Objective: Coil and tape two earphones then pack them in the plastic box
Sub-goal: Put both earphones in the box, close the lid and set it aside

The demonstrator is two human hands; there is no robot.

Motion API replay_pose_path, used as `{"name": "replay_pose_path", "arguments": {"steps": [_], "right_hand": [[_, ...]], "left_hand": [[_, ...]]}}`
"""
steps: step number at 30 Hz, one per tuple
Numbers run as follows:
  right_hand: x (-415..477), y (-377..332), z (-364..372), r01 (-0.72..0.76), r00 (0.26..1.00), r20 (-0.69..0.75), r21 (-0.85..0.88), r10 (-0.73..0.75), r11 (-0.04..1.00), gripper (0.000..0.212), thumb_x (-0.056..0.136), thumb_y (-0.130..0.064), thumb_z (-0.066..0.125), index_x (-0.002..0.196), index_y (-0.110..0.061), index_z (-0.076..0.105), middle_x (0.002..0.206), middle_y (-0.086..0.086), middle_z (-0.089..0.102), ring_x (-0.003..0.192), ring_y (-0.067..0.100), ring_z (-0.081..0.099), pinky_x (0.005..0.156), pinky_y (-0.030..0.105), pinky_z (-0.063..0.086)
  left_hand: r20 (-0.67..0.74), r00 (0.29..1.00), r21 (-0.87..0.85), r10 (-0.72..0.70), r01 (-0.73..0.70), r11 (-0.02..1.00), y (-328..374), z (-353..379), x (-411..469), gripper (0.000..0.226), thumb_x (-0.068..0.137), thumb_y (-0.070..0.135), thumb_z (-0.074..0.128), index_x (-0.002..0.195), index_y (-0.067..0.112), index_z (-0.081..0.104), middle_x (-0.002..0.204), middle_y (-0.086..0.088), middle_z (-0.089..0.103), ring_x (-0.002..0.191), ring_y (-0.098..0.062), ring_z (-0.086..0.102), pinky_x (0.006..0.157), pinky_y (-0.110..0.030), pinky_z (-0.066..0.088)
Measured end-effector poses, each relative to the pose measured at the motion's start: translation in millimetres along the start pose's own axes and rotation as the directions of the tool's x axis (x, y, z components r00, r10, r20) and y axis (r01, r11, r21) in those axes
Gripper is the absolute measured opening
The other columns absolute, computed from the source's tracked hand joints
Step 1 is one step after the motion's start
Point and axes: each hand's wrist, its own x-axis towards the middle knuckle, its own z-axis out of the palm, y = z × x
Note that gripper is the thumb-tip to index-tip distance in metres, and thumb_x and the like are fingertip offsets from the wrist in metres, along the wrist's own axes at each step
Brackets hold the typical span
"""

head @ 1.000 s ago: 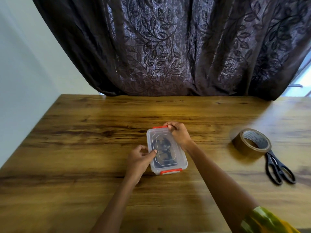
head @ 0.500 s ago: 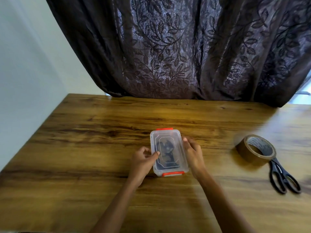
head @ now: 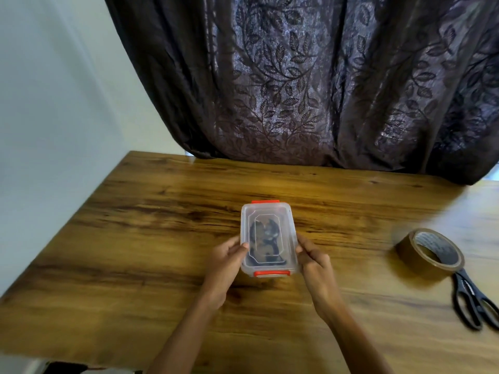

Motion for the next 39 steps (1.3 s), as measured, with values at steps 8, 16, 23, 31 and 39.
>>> {"name": "replay_pose_path", "arguments": {"steps": [8,16,23,31,39], "right_hand": [[40.7,-18.9,107.3,0.039,0.950,0.313,-0.100,-0.005,0.994,0.038,0.092,0.001,0.045,0.114,-0.030,0.047,0.104,-0.012,0.060,0.100,0.002,0.058,0.072,0.009,0.050],[100.0,-6.1,221.9,0.042,0.865,0.497,-0.216,0.073,0.975,0.059,0.084,-0.003,0.062,0.135,-0.018,0.036,0.126,-0.004,0.053,0.117,0.012,0.051,0.101,0.036,0.045],[144.4,7.5,287.6,-0.017,0.889,0.440,-0.250,0.129,0.968,0.054,0.083,-0.002,0.063,0.131,-0.015,0.043,0.130,0.005,0.054,0.118,0.019,0.053,0.098,0.038,0.048],[188.0,13.6,332.4,-0.022,0.905,0.398,-0.311,0.151,0.950,0.053,0.081,-0.006,0.067,0.128,-0.016,0.045,0.129,0.006,0.055,0.118,0.022,0.053,0.096,0.041,0.049],[215.0,15.0,351.1,-0.009,0.919,0.365,-0.362,0.151,0.932,0.064,0.083,-0.012,0.066,0.138,-0.018,0.035,0.137,0.004,0.050,0.122,0.022,0.051,0.097,0.040,0.049]], "left_hand": [[-0.228,0.973,0.018,0.040,-0.037,0.999,29.3,-103.7,31.3,0.025,0.090,0.005,0.049,0.109,0.013,0.064,0.090,0.000,0.068,0.076,-0.009,0.063,0.055,-0.016,0.049],[-0.455,0.890,0.144,0.021,0.050,0.988,44.7,-203.4,82.2,0.018,0.094,0.011,0.047,0.107,0.012,0.059,0.102,-0.008,0.061,0.072,-0.011,0.055,0.055,-0.019,0.043],[-0.496,0.866,0.249,0.061,0.074,0.966,53.7,-253.4,121.2,0.028,0.095,0.011,0.042,0.118,0.004,0.058,0.116,-0.015,0.062,0.086,-0.023,0.057,0.079,-0.033,0.048],[-0.506,0.856,0.300,0.105,0.061,0.952,53.4,-285.9,167.8,0.029,0.098,0.016,0.041,0.113,0.004,0.062,0.111,-0.016,0.065,0.086,-0.026,0.060,0.079,-0.034,0.049],[-0.538,0.832,0.313,0.132,0.051,0.948,55.1,-297.5,205.3,0.030,0.098,0.013,0.036,0.108,0.001,0.062,0.108,-0.020,0.064,0.083,-0.024,0.057,0.078,-0.034,0.048]]}}
